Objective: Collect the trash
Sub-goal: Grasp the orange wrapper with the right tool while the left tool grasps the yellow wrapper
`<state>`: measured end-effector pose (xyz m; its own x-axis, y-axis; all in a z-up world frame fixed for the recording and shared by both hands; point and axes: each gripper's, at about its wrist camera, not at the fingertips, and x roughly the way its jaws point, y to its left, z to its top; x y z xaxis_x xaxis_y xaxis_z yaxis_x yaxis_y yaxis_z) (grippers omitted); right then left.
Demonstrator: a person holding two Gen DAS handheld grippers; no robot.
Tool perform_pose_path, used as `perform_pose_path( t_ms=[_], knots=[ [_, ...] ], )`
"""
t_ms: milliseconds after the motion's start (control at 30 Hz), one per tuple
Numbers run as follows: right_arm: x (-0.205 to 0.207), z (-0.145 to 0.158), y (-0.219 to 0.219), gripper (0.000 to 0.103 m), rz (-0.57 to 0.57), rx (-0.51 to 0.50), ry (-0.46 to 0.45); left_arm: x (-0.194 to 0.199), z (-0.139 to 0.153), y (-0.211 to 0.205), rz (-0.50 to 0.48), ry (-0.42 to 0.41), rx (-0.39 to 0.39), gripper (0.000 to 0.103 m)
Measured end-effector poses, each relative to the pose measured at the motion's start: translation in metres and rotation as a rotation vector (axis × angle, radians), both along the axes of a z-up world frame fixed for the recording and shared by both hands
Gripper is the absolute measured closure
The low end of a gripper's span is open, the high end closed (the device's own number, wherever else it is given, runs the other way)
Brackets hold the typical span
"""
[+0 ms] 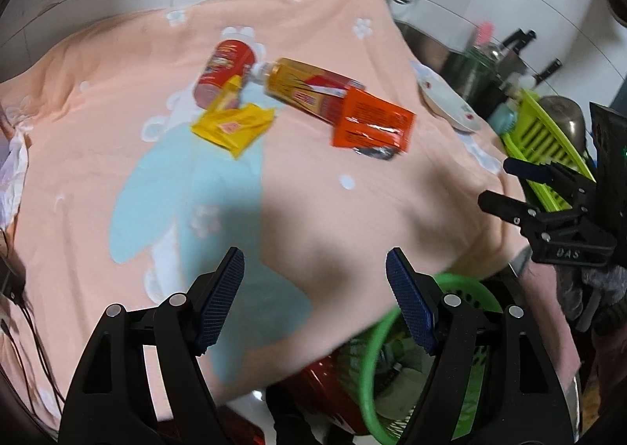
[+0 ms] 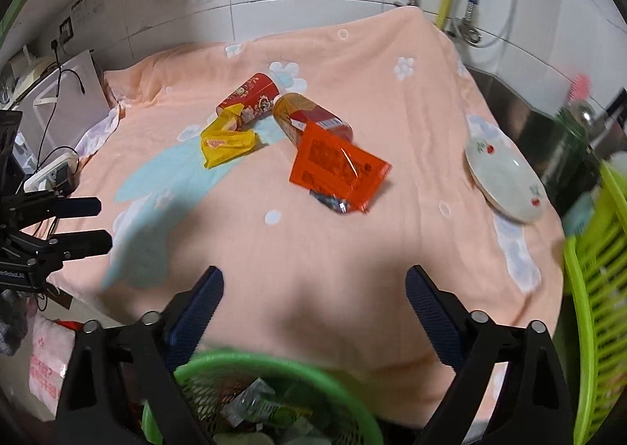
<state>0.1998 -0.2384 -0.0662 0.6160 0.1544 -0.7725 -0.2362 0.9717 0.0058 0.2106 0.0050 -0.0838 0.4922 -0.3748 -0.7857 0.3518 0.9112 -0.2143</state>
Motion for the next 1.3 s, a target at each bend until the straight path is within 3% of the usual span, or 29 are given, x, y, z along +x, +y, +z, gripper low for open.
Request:
perform_pose_path(
  t_ms=[333,600,967,1100,1300],
  knots=[
    [0.083,-0.001,0.011,0.017,0.036,-0.070,0.031,0.057,-0.003,0.029,0.055,-0.006,0.007,0.030],
    [0.142,-0.024,0.021,0.024,0.034,-0.151,0.091,0.111,-0.014,0.044,0.073,-0.005,0.013,0.030],
    [0.200,-0.053,0.030,0.023,0.097,-0.213,0.182,0.168,-0.028,0.048,0.030,0.021,0.002,0.029],
    [0.202,-0.067,0.034,0.024,0.125,-0.234,0.227,0.187,-0.035,0.043,0.008,0.032,-0.001,0.029],
    [0.191,-0.074,0.033,0.053,0.134,-0.213,0.259,0.210,-0.050,0.036,-0.007,0.055,-0.023,0.030]
  ],
)
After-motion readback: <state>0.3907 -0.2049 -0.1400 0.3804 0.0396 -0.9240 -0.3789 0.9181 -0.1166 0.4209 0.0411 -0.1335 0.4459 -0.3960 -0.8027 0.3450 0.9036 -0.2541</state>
